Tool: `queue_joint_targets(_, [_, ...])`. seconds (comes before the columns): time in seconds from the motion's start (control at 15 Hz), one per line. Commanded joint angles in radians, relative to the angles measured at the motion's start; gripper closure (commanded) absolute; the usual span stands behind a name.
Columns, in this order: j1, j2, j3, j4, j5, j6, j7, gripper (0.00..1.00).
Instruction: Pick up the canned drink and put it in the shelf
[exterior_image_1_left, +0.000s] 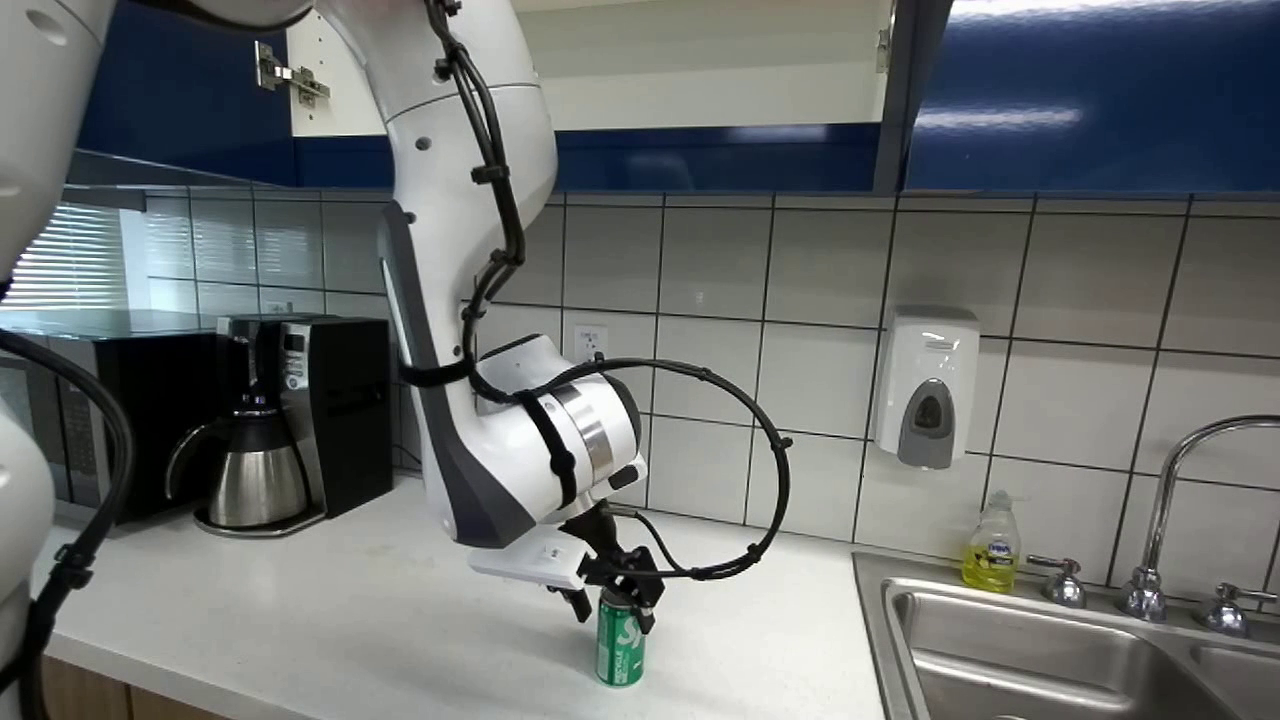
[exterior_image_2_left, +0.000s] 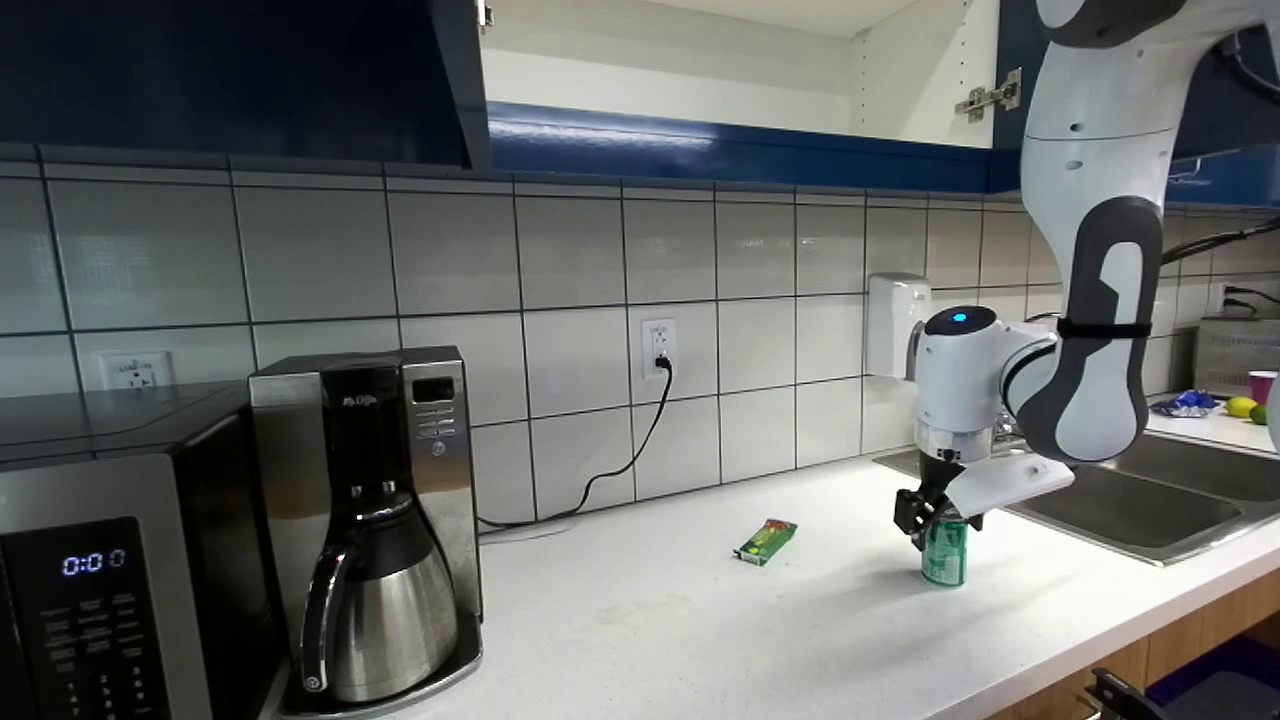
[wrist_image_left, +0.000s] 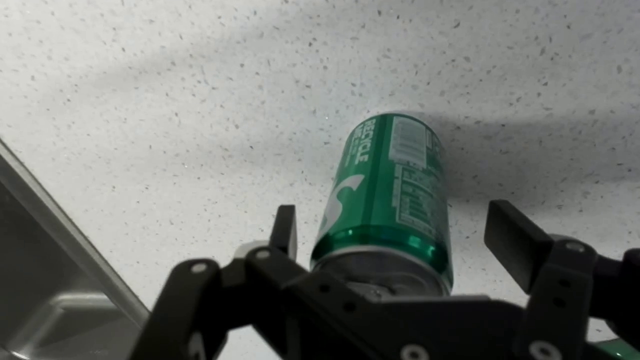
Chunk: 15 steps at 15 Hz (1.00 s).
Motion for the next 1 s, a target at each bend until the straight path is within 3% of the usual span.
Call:
queue_joint_targets(0.0, [0.013, 0.018, -0.014, 0.030, -0.065, 0.016, 0.079, 0.34])
queue_joint_targets(0.2, [0.013, 0.019, -0.011, 0.037, -0.091, 0.020, 0.111, 0.57])
queue_joint_targets(0.93, [0.040, -0.048, 0.018, -0.022, -0.056, 0.005, 0.096, 0.60])
